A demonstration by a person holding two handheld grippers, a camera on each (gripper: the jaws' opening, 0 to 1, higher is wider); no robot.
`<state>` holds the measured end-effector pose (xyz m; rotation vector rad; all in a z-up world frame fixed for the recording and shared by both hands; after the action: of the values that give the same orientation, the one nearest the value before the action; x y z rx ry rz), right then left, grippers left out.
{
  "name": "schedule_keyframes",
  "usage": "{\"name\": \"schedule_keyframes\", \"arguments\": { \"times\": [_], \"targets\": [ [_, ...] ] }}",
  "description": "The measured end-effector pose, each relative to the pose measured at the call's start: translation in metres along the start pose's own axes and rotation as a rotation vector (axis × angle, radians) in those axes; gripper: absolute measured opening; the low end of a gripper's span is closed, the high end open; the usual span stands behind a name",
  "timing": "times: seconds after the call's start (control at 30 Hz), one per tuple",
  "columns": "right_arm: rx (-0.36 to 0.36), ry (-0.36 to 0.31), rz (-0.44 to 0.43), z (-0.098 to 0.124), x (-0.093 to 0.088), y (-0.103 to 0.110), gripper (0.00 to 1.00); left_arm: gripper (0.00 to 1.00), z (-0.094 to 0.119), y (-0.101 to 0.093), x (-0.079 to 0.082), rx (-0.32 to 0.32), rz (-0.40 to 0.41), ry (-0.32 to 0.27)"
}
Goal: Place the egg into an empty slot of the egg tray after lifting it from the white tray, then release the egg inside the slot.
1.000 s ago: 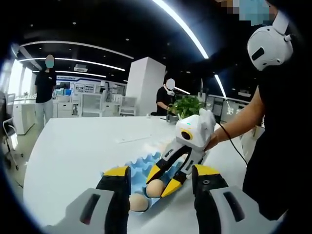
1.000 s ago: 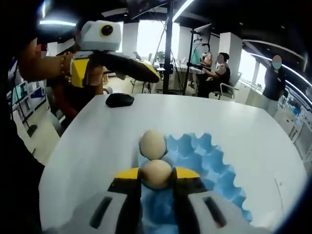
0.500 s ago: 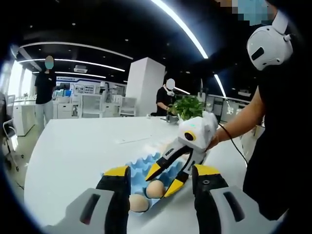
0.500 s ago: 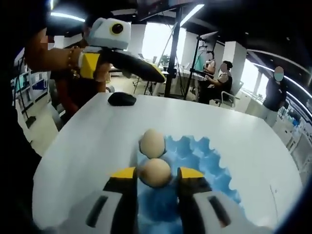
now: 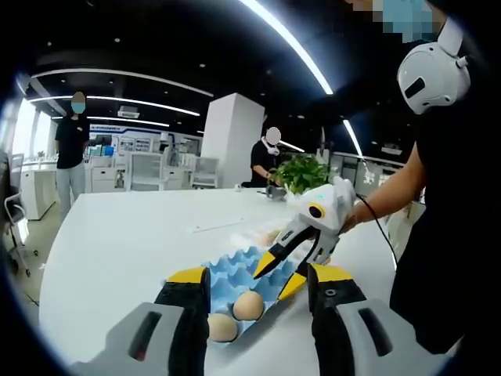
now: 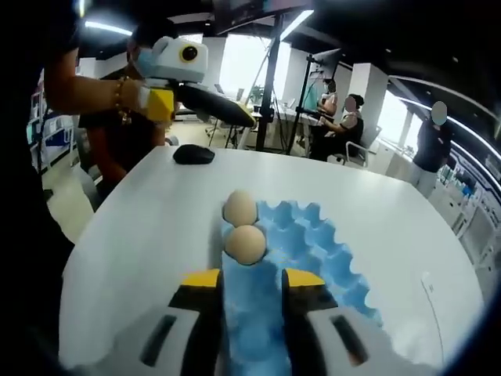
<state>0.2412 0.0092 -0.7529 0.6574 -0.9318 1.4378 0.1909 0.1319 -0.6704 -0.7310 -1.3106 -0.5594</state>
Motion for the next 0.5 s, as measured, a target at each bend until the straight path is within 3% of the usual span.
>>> {"name": "schedule_keyframes", "arguments": {
  "times": [0.5],
  "targets": [
    [-0.110, 0.023, -0.064, 0.052, -0.026, -0.012, 0.29, 0.50, -0.004, -0.003, 0.001, -0.011, -0.003, 0.001]
  ]
}}
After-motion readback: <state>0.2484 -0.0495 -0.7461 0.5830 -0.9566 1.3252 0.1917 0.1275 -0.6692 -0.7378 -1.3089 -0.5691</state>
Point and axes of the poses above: the point that each gripper's makers call its tool centre point, and the gripper's own axes: z roughly backward along the fingers, y roughly to its left, x roughly out of its top, the point moved 3 cm from there along z, roughly backward along the fingers, and after that the axes turned 3 degrees about -y, right-handed, at the moved point
